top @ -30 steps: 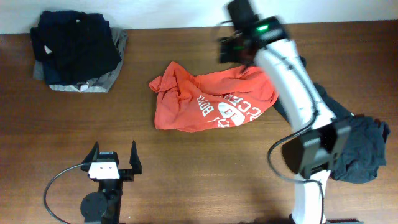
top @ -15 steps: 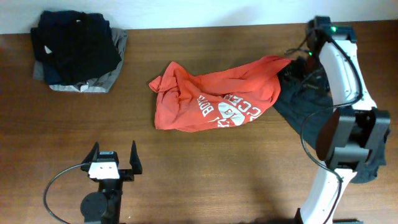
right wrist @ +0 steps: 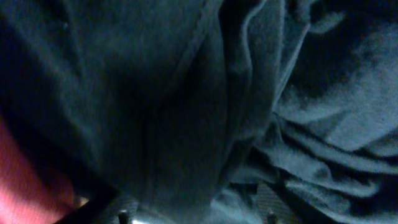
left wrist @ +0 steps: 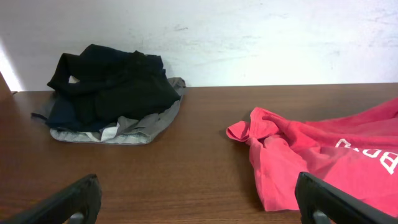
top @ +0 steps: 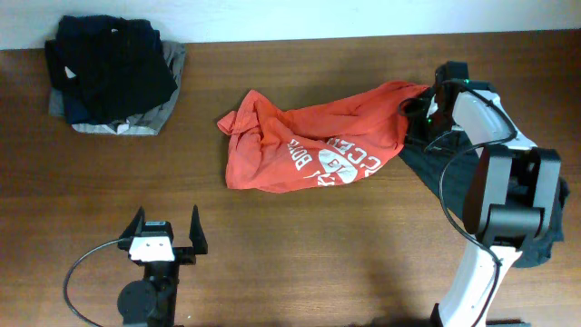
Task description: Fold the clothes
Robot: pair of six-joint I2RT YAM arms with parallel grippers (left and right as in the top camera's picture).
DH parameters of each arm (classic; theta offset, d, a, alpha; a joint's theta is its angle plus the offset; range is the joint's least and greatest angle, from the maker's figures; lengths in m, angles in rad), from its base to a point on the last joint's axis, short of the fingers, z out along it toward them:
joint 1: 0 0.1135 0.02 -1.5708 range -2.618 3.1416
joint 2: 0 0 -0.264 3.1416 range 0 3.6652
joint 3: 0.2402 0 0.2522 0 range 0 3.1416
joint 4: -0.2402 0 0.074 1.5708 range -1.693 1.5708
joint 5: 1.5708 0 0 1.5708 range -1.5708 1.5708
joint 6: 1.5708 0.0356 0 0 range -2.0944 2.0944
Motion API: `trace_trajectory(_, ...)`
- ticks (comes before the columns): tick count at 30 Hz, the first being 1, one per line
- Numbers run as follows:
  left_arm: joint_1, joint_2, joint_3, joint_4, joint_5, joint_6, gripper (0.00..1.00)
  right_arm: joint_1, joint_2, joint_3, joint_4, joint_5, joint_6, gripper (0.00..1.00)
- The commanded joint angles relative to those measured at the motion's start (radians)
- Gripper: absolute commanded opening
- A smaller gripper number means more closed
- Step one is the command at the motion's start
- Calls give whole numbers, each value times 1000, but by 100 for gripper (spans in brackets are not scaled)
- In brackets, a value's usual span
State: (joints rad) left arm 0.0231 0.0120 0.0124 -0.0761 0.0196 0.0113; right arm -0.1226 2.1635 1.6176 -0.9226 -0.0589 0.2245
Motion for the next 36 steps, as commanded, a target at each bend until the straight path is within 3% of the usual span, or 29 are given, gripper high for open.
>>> trace_trajectory(1,7,-7,-3,-4,14,19,99,4,-12,-28,35,-13,-7,54)
trace_trajectory(4,7,-7,-3,-4,14,19,99,4,-12,-32,59,-12,-7,35)
trace_trajectory(7,7,-7,-3,-4,14,19,99,2,-12,-29,74,-8,13,7)
trace_trajectory(8,7,-7,-3,-4,14,19,99,2,-12,-28,76,-8,19,4)
trace_trajectory(13,7,-7,-3,-4,14,19,99,2,-27,13,43,11,21,4)
trace_trajectory(20,7,-7,-3,-4,14,19,99,-2,-155,134,-140,265,108,4)
trace_trajectory(25,7,-7,-3,-4,13,19,99,-28,-267,171,-208,331,129,4)
trace_trajectory(36,7,-6,-3,-4,11,19,99,-216,-412,172,-256,420,185,4)
